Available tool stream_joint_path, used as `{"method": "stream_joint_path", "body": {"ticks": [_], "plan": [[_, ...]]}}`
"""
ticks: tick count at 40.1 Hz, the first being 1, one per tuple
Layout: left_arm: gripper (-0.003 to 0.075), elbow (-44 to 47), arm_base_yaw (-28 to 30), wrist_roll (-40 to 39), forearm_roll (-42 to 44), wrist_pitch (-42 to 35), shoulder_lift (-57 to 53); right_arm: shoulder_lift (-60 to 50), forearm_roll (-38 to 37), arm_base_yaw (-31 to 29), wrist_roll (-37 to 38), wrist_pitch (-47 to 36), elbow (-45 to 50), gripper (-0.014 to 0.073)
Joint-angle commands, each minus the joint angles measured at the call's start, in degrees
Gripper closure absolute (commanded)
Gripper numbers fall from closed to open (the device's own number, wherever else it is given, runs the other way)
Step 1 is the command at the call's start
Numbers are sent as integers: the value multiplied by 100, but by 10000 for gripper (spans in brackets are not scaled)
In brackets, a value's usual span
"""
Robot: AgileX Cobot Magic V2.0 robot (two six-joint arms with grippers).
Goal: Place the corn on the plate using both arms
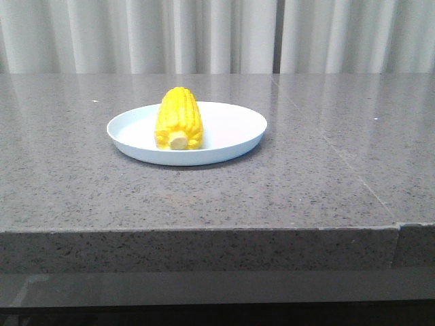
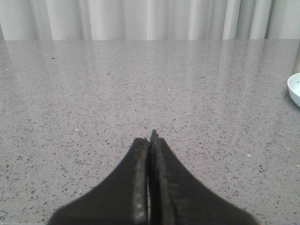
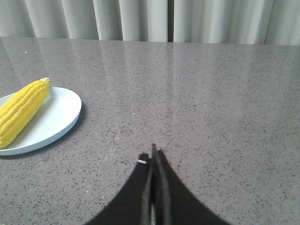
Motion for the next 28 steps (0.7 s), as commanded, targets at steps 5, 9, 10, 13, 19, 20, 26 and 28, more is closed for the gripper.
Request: {"method": "stream_joint_path", "body": {"ticks": [5,9,10,13,19,20,26,28], "plan": [[741,11,-1,0,-44,-514,-112,54,-34,-28,-55,-489,-151,685],[741,11,-1,0,-44,-514,-112,54,-34,-28,-55,-494,-144,685],[741,11,-1,0,-44,-514,-112,50,-34,-28,-55,-511,-123,685],[741,11,-1,0,-44,-514,-112,43,-54,-49,-55,-577,-11,685],[741,11,-1,0,-44,-514,-112,-204,-54,-325,-55,-1054,598,685],[741,11,-1,0,-44,-514,-112,-266,-54,-416,-55,-1149,707,685],[741,11,-1,0,-44,-514,-112,-769,-54,-863,-55,-1318,1442,685],[741,11,-1,0,-44,-514,-112,-893,-54,-946,-55,-1318,1601,685]]}}
